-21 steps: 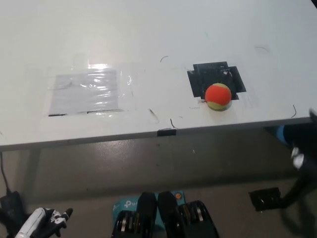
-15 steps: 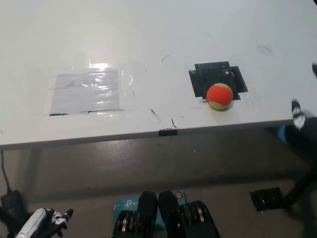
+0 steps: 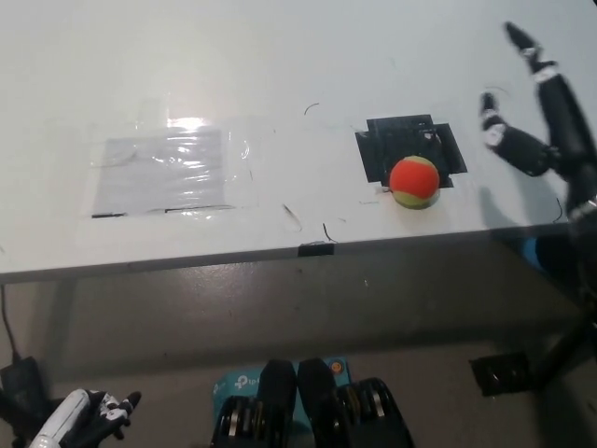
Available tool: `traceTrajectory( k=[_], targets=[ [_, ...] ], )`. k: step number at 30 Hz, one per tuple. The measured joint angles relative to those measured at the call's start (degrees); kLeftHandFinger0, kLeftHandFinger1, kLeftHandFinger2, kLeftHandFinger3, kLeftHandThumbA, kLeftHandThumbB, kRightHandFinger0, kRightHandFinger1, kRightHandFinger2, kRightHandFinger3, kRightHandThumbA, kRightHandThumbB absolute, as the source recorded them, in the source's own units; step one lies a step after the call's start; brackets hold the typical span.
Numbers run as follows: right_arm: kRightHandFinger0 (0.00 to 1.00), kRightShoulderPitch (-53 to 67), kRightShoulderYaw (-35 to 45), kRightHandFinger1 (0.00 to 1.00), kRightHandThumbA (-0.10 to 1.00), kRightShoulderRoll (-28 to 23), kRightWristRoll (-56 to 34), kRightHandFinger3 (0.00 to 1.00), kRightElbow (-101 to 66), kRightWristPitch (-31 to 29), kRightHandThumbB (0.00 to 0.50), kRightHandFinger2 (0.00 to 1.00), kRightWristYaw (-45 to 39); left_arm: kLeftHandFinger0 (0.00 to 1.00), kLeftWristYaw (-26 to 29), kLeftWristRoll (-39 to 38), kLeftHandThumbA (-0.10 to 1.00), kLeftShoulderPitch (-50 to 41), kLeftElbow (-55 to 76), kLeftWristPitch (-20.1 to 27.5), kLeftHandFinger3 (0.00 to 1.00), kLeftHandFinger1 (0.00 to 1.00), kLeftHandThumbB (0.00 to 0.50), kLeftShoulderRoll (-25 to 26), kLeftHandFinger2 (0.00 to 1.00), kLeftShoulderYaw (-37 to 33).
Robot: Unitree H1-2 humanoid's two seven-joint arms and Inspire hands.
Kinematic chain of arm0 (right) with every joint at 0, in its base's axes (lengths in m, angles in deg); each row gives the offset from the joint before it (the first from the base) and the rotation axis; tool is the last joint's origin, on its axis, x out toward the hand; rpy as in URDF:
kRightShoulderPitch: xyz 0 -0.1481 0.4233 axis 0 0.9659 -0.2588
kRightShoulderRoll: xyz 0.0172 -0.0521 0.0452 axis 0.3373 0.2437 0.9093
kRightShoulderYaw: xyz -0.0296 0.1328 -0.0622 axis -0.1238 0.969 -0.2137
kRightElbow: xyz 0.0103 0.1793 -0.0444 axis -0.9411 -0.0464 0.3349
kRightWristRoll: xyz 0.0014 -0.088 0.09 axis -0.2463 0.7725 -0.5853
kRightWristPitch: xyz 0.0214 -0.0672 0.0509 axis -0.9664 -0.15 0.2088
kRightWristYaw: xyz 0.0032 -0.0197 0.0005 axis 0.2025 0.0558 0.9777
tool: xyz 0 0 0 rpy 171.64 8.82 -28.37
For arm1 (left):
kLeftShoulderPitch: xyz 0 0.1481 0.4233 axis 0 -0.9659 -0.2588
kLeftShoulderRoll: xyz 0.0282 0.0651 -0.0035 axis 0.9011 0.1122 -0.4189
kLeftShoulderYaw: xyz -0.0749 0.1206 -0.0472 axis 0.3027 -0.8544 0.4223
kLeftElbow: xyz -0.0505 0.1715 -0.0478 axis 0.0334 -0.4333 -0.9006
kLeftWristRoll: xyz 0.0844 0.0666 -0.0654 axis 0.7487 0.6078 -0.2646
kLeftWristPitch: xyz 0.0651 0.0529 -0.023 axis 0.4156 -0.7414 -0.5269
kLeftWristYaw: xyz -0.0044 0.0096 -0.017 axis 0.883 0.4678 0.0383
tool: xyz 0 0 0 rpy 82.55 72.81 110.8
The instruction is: The robot uses right hand to squeeze a small tennis ball placed on the black area of the table
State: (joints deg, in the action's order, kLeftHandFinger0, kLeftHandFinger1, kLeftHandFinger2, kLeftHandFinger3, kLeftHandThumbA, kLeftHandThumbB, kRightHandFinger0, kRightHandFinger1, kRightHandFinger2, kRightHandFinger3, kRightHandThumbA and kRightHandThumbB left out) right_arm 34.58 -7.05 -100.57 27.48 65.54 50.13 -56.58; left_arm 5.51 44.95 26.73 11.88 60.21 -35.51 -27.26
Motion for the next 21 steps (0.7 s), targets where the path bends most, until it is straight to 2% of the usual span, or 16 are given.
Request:
traceTrajectory(
  k=[3, 5, 10, 13, 15, 17, 21],
  targets=[
    [1.00, -3.18, -2.46, 1.00, 0.49, 0.11, 1.20, 1.00, 4.27, 0.62, 0.346, 1.00, -0.82, 0.19, -0.30, 0.02, 0.70, 0.14, -0.01, -0.11, 0.33, 0.14, 0.336, 0.00, 0.35, 0.02],
    [1.00, -4.81, -3.74, 1.00, 0.52, 0.70, 2.10, 1.00, 6.62, 1.01, 0.383, 1.00, -0.88, 0.14, -0.45, 0.04, 0.69, 0.14, -0.03, -0.32, 0.31, 0.09, 0.332, 0.00, 0.28, 0.03],
    [1.00, -8.77, -6.97, 1.00, 0.55, 3.79, 5.16, 1.00, 13.69, 1.73, 0.385, 1.00, -0.61, 0.14, -0.79, 0.17, 0.70, 0.65, -0.03, -0.57, 0.30, 0.09, 0.335, 0.01, 0.28, -0.14],
    [1.00, -10.16, -8.08, 1.00, 0.54, 5.63, 6.70, 1.00, 18.28, 1.59, 0.389, 1.00, 0.30, 0.15, -0.87, 0.39, 0.72, 1.13, -0.02, -0.67, 0.34, 0.12, 0.340, 0.00, 0.32, -0.26],
    [1.00, -10.63, -8.49, 1.00, 0.52, 6.53, 7.38, 1.00, 21.26, 1.42, 0.377, 1.00, 1.07, 0.13, -1.05, 0.46, 0.72, 1.29, 0.01, -0.92, 0.33, 0.11, 0.336, 0.00, 0.31, -0.26],
    [1.00, -10.68, -8.81, 1.00, 0.53, 6.99, 8.15, 1.00, 24.17, 0.98, 0.379, 1.00, 1.98, 0.14, -1.23, 0.46, 0.74, 1.40, 0.01, -1.19, 0.35, 0.14, 0.362, 0.00, 0.33, -0.25],
    [1.00, -10.56, -8.98, 1.00, 0.54, 7.31, 9.00, 1.00, 27.80, -0.01, 0.367, 1.00, 3.50, 0.12, -1.59, 0.44, 0.79, 1.41, 0.02, -1.55, 0.36, 0.13, 0.371, 0.00, 0.34, -0.22]
  ],
)
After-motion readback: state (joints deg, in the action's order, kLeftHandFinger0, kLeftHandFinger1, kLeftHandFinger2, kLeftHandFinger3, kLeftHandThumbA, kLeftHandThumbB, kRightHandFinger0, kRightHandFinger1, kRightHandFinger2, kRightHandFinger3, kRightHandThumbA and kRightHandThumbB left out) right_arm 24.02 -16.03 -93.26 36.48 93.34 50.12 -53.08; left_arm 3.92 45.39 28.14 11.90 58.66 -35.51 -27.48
